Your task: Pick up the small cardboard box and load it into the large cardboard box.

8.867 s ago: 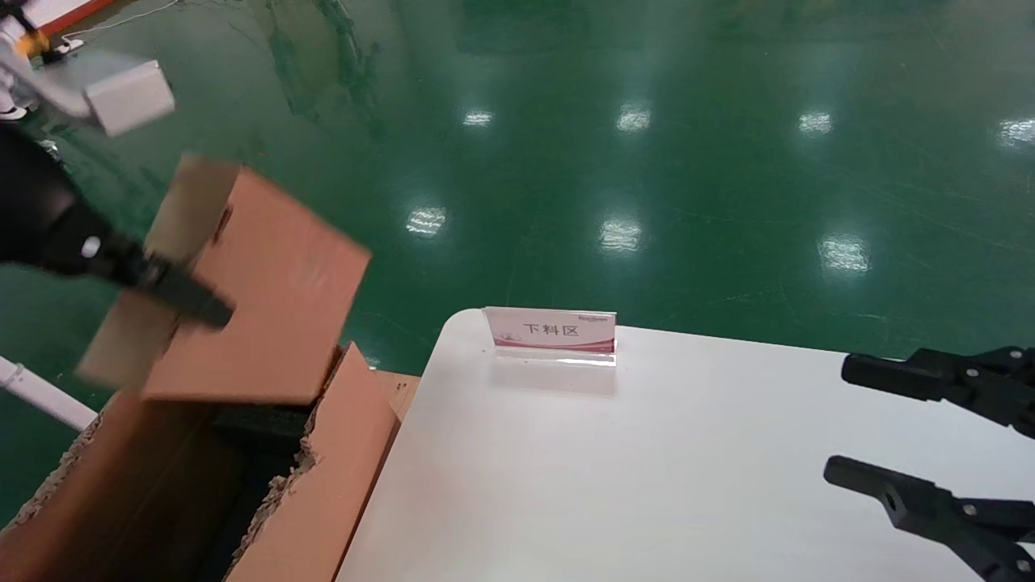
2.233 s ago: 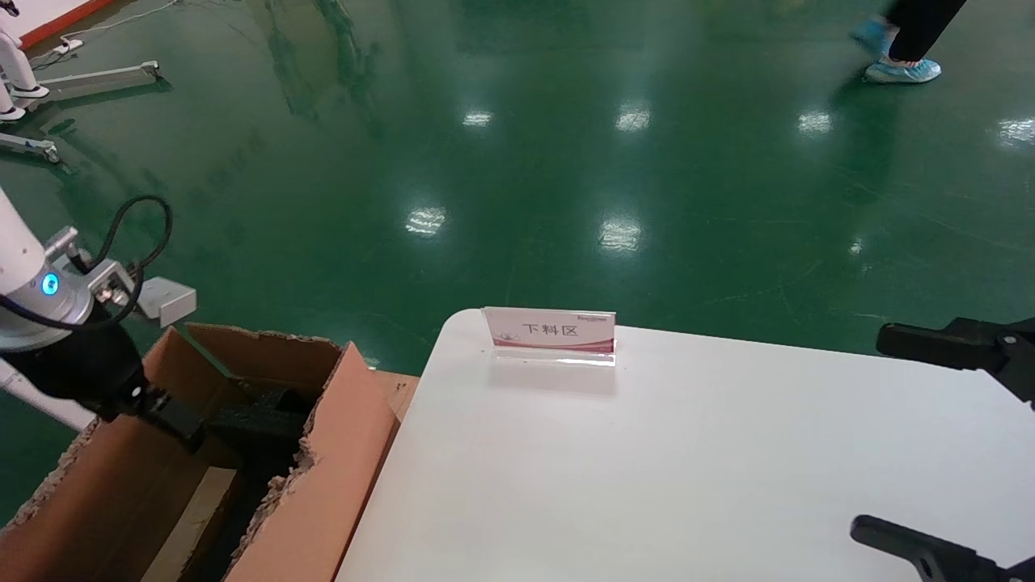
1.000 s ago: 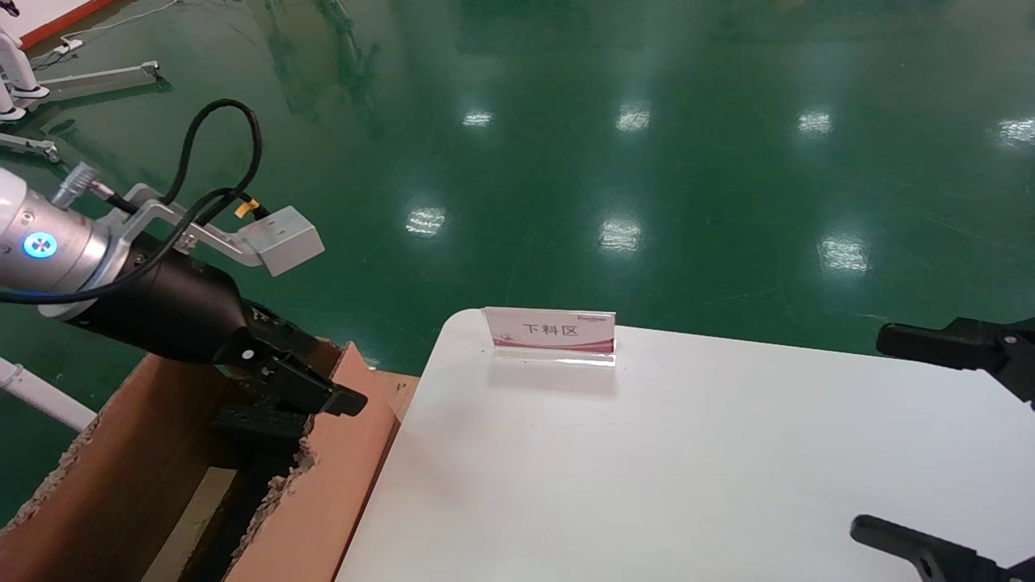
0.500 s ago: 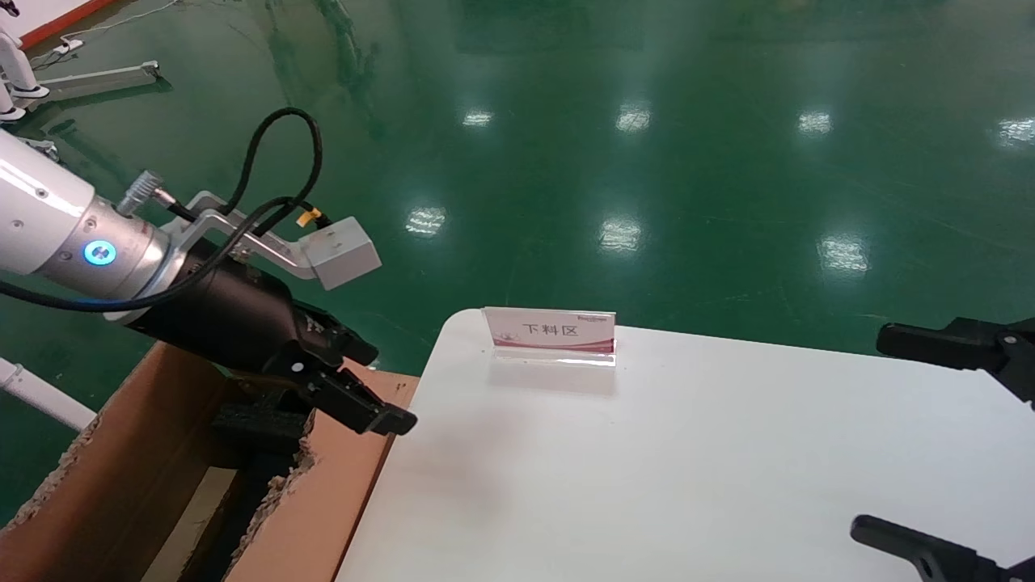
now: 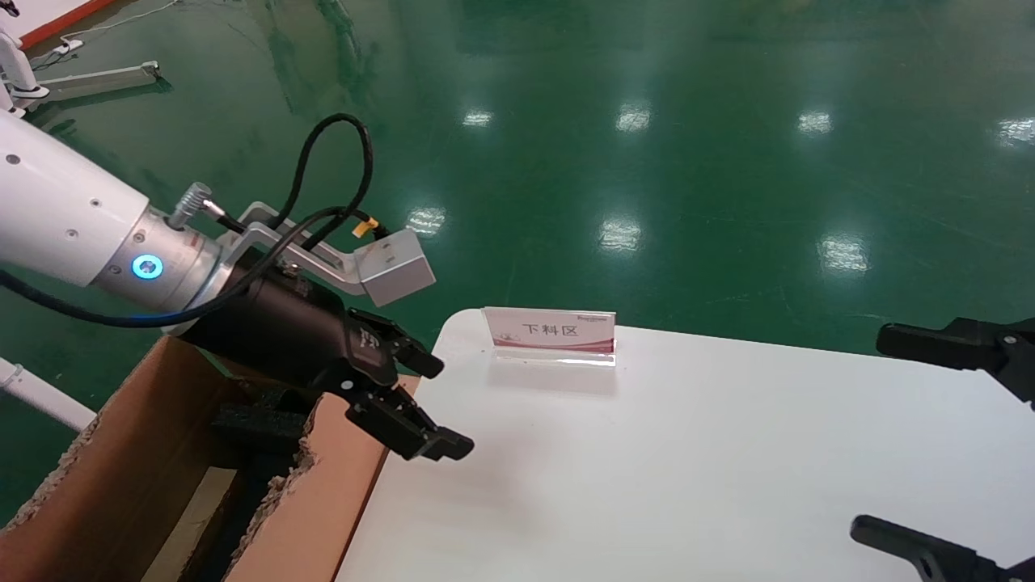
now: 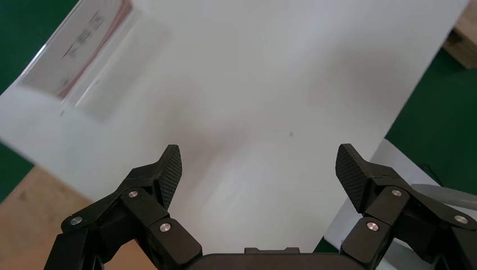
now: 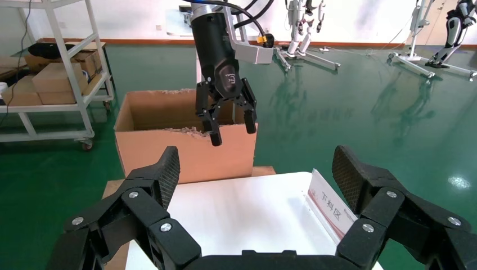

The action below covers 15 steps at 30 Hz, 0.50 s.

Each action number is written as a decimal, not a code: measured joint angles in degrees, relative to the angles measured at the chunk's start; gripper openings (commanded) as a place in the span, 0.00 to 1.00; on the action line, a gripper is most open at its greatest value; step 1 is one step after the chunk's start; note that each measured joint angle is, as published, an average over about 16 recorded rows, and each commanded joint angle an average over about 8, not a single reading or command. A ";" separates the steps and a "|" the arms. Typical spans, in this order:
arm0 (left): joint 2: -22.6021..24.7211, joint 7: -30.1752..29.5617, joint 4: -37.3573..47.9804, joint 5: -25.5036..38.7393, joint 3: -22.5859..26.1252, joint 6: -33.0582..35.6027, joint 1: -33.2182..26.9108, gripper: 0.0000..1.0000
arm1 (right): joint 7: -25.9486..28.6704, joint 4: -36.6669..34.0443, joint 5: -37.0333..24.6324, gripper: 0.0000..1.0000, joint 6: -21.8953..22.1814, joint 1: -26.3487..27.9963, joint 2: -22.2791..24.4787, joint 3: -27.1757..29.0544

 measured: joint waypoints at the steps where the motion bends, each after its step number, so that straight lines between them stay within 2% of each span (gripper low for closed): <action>1: 0.05 0.48 0.02 -0.18 -0.95 0.12 0.76 1.00 | 0.00 0.00 0.00 1.00 0.00 0.00 0.00 0.00; 15: 0.80 7.16 0.34 -2.74 -14.06 1.85 11.20 1.00 | 0.00 -0.01 0.00 1.00 0.01 -0.01 0.00 0.00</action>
